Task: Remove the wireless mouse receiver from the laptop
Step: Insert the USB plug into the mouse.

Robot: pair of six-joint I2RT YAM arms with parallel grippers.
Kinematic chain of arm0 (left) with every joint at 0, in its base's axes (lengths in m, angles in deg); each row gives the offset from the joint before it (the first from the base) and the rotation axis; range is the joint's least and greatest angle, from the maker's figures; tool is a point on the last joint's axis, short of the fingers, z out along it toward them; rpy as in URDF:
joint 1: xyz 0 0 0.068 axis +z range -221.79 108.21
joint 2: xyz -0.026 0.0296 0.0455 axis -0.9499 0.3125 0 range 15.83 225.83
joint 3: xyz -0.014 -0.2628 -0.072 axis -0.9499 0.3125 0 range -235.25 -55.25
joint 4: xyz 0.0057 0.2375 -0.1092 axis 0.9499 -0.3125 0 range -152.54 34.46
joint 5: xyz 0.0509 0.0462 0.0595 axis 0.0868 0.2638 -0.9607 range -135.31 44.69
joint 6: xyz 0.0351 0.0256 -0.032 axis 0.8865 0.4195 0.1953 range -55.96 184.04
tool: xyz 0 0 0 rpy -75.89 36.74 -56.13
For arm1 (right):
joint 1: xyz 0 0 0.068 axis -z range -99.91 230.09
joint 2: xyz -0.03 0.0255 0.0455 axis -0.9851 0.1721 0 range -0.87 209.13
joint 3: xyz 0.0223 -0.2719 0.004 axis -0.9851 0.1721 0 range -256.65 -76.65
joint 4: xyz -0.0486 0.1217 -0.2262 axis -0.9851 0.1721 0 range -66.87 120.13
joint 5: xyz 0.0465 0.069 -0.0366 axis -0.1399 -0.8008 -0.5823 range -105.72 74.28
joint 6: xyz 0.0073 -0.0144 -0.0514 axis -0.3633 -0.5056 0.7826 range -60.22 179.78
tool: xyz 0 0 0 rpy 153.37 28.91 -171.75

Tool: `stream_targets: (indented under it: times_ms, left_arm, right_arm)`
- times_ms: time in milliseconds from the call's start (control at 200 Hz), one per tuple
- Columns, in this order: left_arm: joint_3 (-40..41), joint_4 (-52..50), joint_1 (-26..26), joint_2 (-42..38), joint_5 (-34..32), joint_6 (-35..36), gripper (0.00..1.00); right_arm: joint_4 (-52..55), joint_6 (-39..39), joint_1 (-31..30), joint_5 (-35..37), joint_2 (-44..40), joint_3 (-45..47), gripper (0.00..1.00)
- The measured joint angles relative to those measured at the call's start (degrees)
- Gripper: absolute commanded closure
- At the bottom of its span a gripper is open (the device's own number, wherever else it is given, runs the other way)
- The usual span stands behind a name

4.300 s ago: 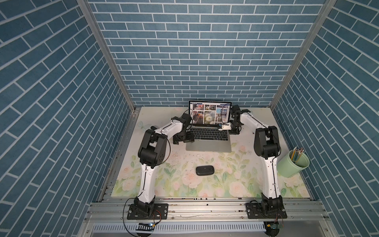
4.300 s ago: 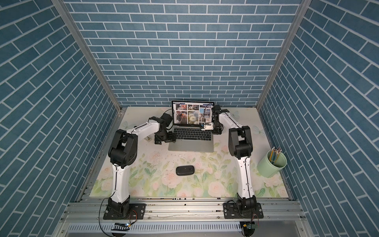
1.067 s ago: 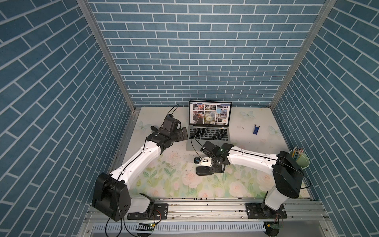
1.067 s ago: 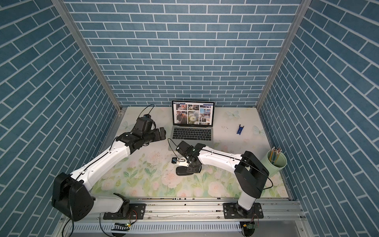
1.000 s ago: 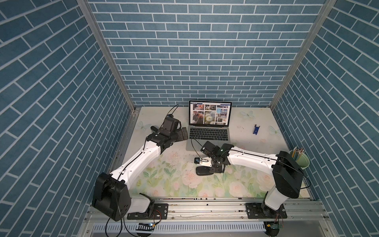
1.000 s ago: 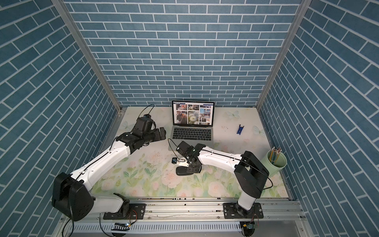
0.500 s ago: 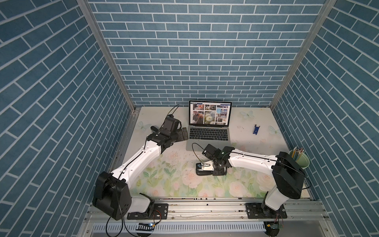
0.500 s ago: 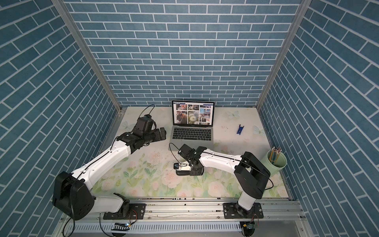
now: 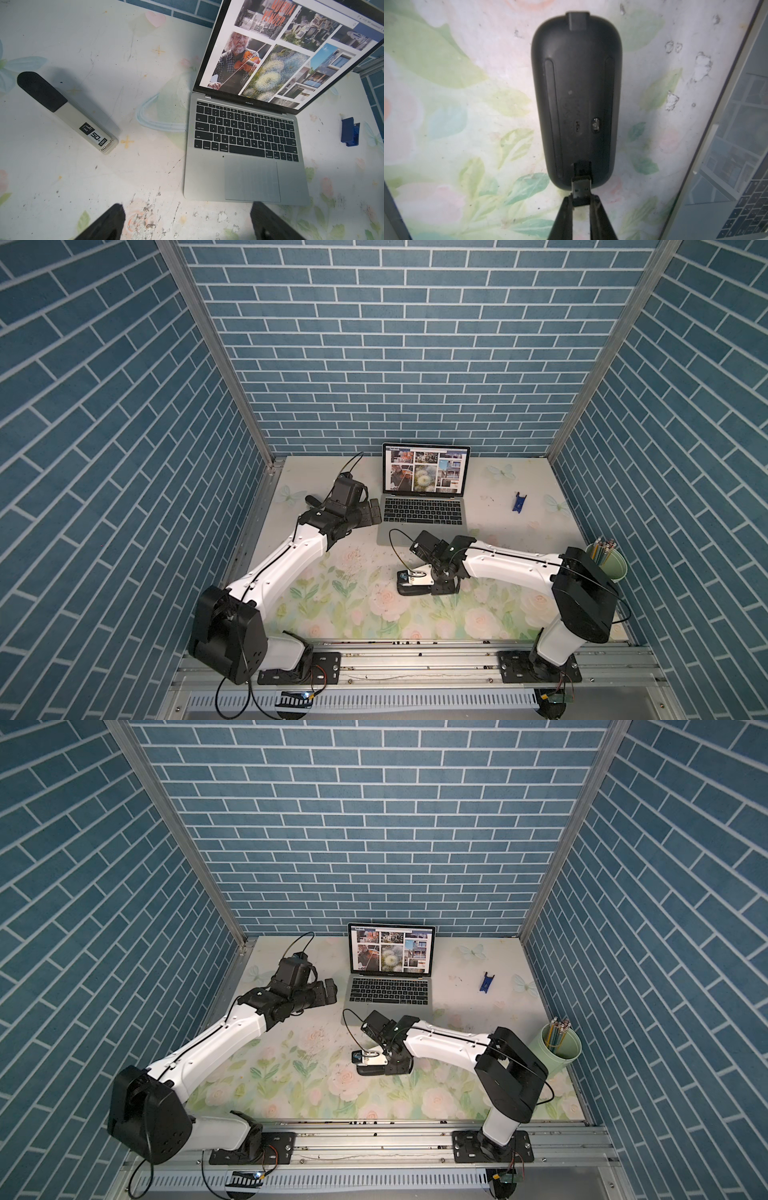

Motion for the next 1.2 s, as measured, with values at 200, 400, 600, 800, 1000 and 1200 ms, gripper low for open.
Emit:
stream_targets:
  times_ms: [200,400,600,800,1000,1200]
  left_arm:
    - [-0.02,-0.02,0.00,0.50,0.13,0.04,0.00]
    - [-0.02,0.00,0.00,0.50,0.13,0.24,0.00]
    - [-0.02,0.00,0.00,0.50,0.13,0.44,0.00]
    - [-0.02,0.00,0.00,0.50,0.15,0.46,0.00]
    - [-0.02,-0.02,0.00,0.50,0.15,0.63,0.00]
    - [-0.02,-0.02,0.00,0.50,0.13,0.68,0.00]
  right_arm:
    - [-0.07,0.02,0.04,-0.13,0.59,-0.96,1.00]
    - [-0.07,0.04,0.04,-0.46,1.20,-1.20,1.00]
    - [-0.04,0.04,0.04,-0.46,1.20,-1.20,1.00]
    - [-0.04,0.04,0.07,-0.46,1.27,-1.20,1.00]
    - [0.02,0.02,0.15,-0.46,1.62,-1.20,1.00]
    - [0.04,0.02,0.20,-0.44,1.64,-1.20,1.00]
